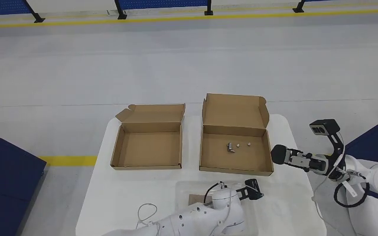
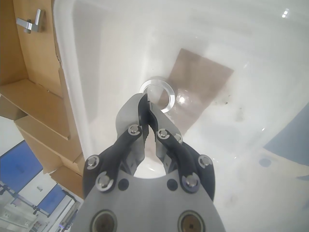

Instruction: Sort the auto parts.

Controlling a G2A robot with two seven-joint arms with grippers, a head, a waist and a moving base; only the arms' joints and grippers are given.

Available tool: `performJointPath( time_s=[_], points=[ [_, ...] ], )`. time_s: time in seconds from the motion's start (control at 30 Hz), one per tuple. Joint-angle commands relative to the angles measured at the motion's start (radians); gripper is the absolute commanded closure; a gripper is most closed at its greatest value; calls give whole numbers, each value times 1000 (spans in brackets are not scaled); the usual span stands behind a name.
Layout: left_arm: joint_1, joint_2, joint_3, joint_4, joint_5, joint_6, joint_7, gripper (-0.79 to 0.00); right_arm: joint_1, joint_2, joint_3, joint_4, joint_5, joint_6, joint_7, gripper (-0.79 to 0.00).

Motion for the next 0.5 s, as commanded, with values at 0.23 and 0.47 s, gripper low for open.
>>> performJointPath(
  time_s=[0.23, 0.47],
  points=[
    [17, -22, -17, 42, 31, -4, 5, -18, 0, 0, 0, 0, 0, 0, 0, -785],
    [31, -35, -29, 56, 57, -15, -4, -123, 0, 0, 0, 0, 0, 0, 0, -785]
  ],
)
